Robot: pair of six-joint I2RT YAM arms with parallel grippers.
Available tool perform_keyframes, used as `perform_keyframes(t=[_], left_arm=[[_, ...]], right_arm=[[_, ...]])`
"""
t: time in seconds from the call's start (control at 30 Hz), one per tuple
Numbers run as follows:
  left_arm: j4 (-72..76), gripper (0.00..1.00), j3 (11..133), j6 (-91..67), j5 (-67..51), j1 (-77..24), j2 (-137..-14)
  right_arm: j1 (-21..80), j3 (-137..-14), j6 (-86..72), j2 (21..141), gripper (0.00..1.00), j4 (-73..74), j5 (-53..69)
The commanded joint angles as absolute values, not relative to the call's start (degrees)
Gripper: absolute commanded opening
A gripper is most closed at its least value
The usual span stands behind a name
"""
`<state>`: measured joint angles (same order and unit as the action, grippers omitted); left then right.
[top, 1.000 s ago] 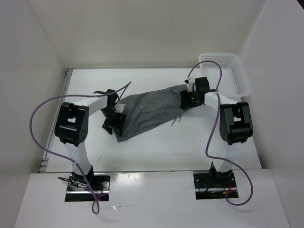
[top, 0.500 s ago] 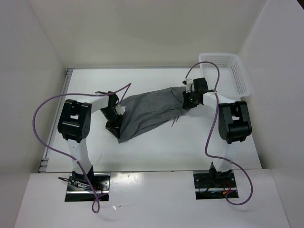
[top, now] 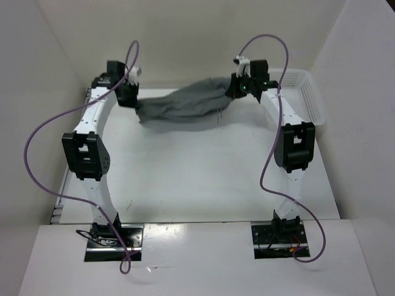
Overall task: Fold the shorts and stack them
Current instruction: Fold the shorts
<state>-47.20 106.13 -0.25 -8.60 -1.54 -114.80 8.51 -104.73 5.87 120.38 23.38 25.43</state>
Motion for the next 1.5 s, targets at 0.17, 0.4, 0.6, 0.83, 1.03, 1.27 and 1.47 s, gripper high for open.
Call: perform_keyframes(t=[0.17, 0.4, 0.6, 0.83, 1.03, 1.27, 1.47], left_arm=[[-50.09, 0.00, 126.31, 0.00, -2.55, 1.49, -109.96], [-47.29, 0.00, 98.60, 0.00, -1.24, 0.01, -101.26], [-44.92, 0.00, 77.55, 0.00, -0.01, -1.41, -101.25], [-43.68, 0.00, 66.09, 0.00, 0.62, -1.41, -100.72], [-45.18, 0.12, 63.99, 0.00, 7.10, -3.78, -100.72], [-46.57, 0.49, 67.58, 0.00, 9.76, -3.78, -95.47], [-47.64, 0.65, 79.78, 0.00, 8.36, -3.78, -92.02]], right_arm=[[8.96, -121.04, 0.70, 116.46, 0.00, 22.49, 32.16], [8.96, -99.08, 5.00, 108.73, 0.00, 23.55, 32.17], [8.96, -77.81, 11.67, 101.88, 0.00, 23.55, 30.07], [9.58, -59.87, 14.33, 93.17, 0.03, 24.08, 26.90], [9.58, -58.45, 15.90, 91.76, 0.74, 26.00, 21.54], [9.58, -65.29, 20.39, 90.00, 0.89, 31.99, 21.27], [9.58, -74.43, 18.46, 86.05, 0.89, 28.76, 20.04]])
